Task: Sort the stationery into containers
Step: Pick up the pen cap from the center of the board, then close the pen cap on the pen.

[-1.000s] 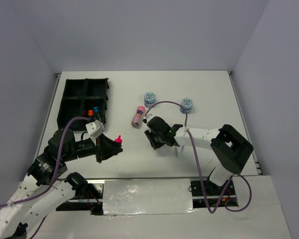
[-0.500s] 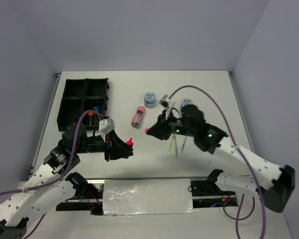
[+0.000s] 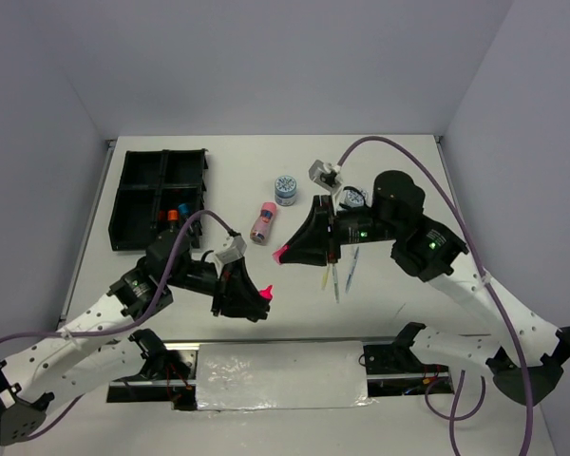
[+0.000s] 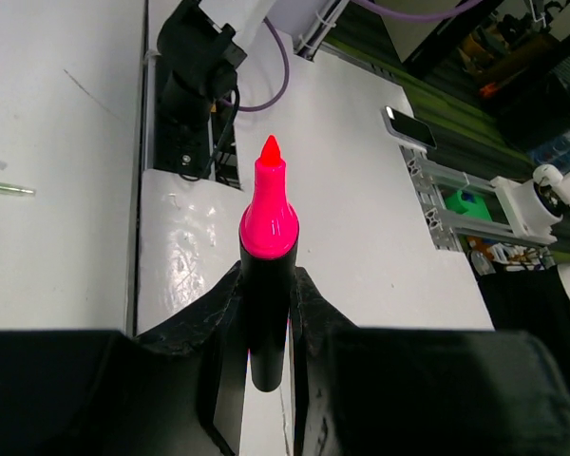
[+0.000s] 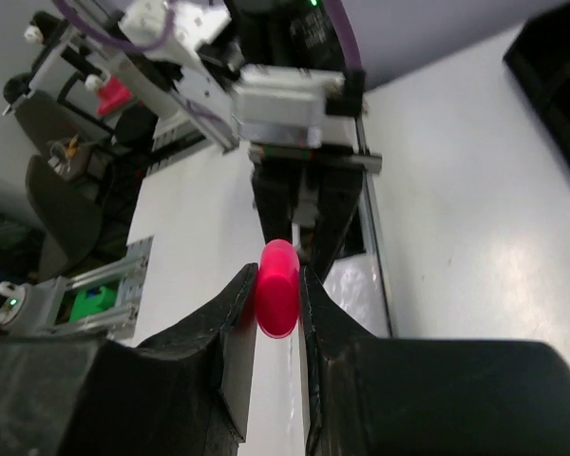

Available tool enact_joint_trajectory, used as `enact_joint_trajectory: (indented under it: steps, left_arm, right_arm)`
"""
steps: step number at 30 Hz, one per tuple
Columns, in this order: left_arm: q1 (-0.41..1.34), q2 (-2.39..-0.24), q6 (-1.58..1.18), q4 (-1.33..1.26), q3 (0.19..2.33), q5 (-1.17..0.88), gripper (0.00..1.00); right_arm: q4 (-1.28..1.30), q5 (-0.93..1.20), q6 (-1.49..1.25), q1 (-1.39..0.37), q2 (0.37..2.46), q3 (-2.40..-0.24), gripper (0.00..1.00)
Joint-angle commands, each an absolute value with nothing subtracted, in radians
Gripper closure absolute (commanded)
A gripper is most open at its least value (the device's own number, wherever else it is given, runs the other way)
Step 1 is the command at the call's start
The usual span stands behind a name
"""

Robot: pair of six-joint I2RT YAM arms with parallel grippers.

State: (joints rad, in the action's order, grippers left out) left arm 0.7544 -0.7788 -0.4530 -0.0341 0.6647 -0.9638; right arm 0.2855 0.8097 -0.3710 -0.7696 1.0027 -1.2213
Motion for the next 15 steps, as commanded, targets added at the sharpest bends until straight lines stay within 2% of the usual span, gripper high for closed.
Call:
enact_joint_trajectory:
  steps: [1, 8, 15]
  left_arm:
    - [0.776, -0.788, -0.384, -0.003, 0.719, -0.989, 1.00]
    - [0.801, -0.856, -0.276, 0.162, 0.781, -0.991, 1.00]
    - [0.805, -0.887, -0.276, 0.155, 0.788, -1.005, 1.00]
  right_arm:
    - [0.451, 0.873, -0.322, -0.770, 1.006, -1.250, 1.00]
    - [0.545, 0.841, -0.256, -0.790, 0.979, -1.203, 1.00]
    - [0.569, 0.810, -0.227, -0.833, 0.968, -1.149, 1.00]
